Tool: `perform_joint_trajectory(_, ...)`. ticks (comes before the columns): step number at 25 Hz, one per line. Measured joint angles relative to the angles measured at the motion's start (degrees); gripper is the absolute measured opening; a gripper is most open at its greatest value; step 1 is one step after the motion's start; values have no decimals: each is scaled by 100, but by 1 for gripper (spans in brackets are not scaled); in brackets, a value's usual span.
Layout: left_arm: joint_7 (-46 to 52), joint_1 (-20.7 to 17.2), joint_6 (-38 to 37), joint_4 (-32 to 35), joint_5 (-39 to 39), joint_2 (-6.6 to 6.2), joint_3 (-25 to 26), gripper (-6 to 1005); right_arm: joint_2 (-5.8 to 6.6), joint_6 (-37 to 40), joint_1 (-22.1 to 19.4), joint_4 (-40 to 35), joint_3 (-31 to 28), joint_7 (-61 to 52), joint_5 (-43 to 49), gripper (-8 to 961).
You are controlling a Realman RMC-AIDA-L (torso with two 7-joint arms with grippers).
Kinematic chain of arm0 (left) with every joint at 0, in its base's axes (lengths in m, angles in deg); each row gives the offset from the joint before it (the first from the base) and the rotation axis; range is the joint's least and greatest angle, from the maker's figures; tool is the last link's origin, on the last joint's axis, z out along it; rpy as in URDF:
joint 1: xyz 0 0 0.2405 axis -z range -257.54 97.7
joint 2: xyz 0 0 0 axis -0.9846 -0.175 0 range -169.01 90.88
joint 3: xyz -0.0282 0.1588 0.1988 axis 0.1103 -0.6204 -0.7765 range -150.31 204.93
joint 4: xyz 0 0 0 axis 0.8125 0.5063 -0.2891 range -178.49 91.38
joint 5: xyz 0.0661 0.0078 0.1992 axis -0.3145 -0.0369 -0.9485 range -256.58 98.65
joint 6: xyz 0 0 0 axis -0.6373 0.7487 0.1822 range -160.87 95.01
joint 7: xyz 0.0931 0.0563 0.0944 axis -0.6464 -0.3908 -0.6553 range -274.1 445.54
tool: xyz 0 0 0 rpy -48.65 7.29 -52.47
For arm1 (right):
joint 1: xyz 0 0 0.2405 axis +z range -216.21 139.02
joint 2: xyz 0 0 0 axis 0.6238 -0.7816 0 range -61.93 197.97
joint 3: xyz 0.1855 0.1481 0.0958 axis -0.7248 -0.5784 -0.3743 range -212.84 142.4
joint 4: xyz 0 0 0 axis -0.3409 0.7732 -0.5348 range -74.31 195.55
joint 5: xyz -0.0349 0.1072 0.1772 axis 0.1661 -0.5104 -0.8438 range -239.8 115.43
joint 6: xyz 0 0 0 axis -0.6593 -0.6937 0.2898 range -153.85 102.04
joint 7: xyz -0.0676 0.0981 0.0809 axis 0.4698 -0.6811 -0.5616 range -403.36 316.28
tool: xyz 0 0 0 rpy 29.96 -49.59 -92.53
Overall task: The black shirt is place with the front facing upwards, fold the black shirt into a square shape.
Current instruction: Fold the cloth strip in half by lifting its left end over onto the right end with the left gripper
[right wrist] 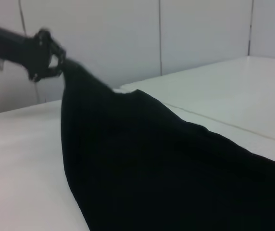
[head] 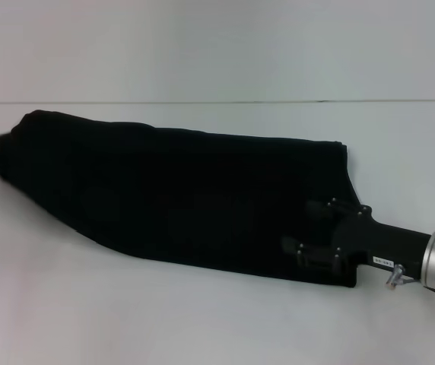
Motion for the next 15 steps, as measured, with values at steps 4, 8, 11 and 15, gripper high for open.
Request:
perform_joint_trajectory(4, -24, 512, -425, 109, 27, 18, -35, 21, 0, 6, -121, 3, -94, -1, 0, 866)
perform_joint_trajectory(8, -49, 1279, -738, 178, 30, 232, -226, 21, 0, 36, -309, 5, -213, -1, 1, 866)
perform_joint_trajectory(11, -77, 1824, -858, 293, 30, 557, -551, 21, 1, 41, -464, 6, -315, 0, 1, 866)
perform_joint_trajectory(15, -152, 2418, -933, 376, 30, 1102, -1195, 21, 0, 49, -642, 6, -485, 0, 0, 866)
